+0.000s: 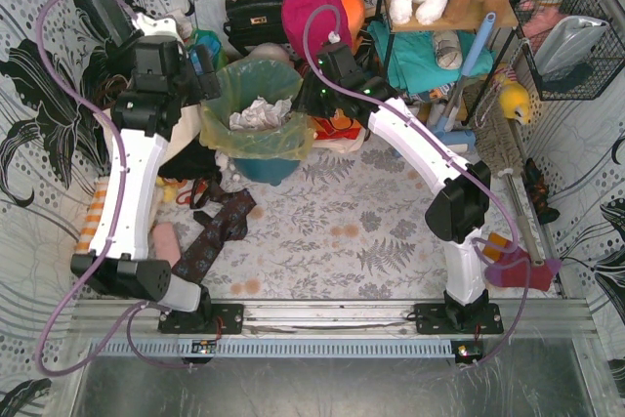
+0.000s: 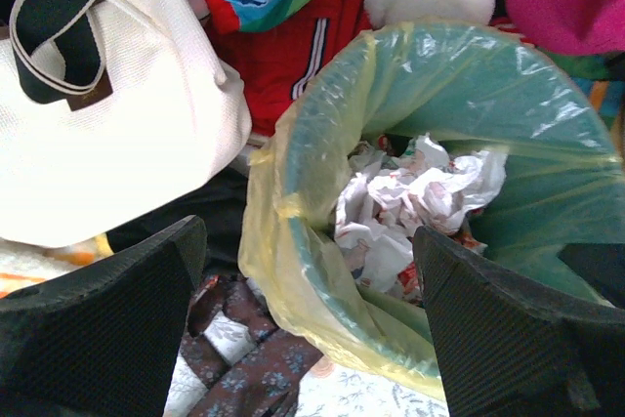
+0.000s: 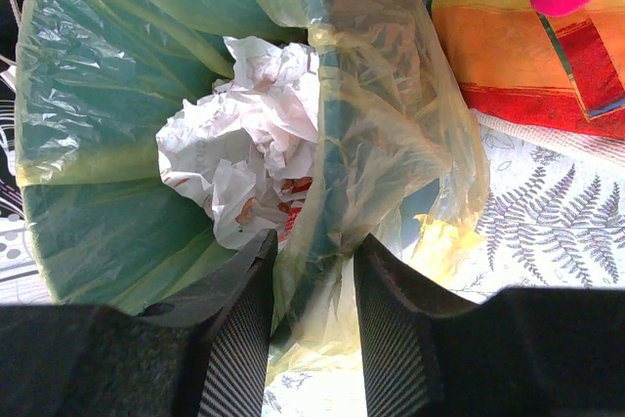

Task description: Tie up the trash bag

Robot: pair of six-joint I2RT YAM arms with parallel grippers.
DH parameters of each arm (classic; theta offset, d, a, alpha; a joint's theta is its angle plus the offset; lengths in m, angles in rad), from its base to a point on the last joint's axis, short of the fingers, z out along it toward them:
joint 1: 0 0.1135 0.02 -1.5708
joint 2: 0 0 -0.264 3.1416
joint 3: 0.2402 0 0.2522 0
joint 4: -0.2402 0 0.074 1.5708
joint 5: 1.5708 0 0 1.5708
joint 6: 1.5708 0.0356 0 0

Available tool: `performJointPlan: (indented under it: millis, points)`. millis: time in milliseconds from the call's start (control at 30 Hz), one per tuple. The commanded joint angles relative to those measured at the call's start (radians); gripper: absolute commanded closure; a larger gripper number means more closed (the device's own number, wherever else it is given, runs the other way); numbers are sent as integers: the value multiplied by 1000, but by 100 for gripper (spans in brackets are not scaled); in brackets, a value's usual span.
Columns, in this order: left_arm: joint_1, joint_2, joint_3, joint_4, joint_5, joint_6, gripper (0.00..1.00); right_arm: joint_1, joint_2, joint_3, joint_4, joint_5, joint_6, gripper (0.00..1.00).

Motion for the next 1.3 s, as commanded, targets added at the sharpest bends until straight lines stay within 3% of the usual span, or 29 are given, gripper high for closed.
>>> performJointPlan:
  millis: [0,167,400,667,1267]
  points:
    - [34,99,85,-45,109,73,5,6,-15,29,-36,24,-24,64]
    - [50,165,79,-13,190,81,6,5,-9,43,-38,23,-28,65]
    - [80,222,56,2,178,91,23,6,2,63,-44,19,-30,66]
    - [107,234,7,29,191,98,32,6,18,67,-48,3,-26,67]
    - [108,256,-11,1,245,140,77,6,34,98,-61,-13,-24,82]
